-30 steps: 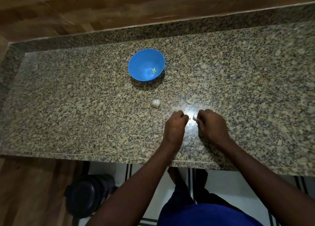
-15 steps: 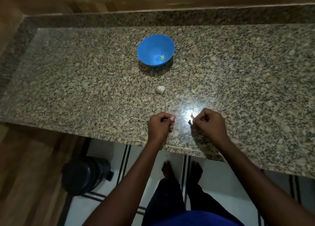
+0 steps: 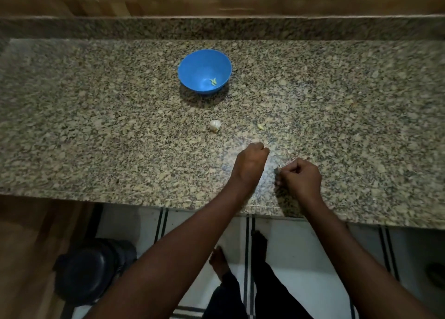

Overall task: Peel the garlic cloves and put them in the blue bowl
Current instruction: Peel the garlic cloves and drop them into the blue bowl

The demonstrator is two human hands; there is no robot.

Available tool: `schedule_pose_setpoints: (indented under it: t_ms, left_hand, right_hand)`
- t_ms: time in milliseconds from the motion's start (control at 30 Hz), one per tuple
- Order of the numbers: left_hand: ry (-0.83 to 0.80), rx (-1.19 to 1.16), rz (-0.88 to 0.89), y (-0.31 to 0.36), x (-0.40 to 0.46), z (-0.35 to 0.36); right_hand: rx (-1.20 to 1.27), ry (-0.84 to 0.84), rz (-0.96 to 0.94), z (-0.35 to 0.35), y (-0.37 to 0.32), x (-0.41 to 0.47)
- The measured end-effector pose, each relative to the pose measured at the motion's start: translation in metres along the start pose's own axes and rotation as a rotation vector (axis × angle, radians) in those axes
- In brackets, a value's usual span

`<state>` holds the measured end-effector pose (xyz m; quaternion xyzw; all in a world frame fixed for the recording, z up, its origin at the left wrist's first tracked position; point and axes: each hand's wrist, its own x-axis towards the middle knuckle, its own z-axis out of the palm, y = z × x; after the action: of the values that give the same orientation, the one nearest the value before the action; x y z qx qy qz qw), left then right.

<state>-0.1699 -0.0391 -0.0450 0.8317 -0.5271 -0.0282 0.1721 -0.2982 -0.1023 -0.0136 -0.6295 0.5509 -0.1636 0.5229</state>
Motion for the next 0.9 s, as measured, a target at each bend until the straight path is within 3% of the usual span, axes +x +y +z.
schedule_pose_setpoints:
  t_ms: [100, 167, 367, 567, 733, 900]
  left_hand:
    - [0.058, 0.053, -0.032, -0.014, -0.014, 0.001]
    - [0.11, -0.044, -0.158, -0.033, -0.031, -0.003]
    - [0.152, -0.879, -0.784, -0.067, -0.102, -0.07]
    - [0.383, -1.344, -1.007, -0.129, -0.215, -0.139]
    - [0.654, -1.448, -1.153, -0.223, -0.359, -0.179]
    - [0.822, -1.412, -1.27, -0.322, -0.505, -0.2]
  right_hand:
    - [-0.054, -0.017, -0.029, 0.004, -0.005, -0.003]
    - [-0.056, -0.072, -0.044, 0.012, -0.009, -0.007]
    - [-0.022, -0.284, -0.103, 0.066, -0.028, -0.043]
    - [-0.021, -0.563, -0.191, 0.165, -0.065, -0.14]
    - [-0.086, -0.779, -0.202, 0.293, -0.065, -0.255]
    - [-0.155, -0.921, -0.166, 0.422, -0.036, -0.373]
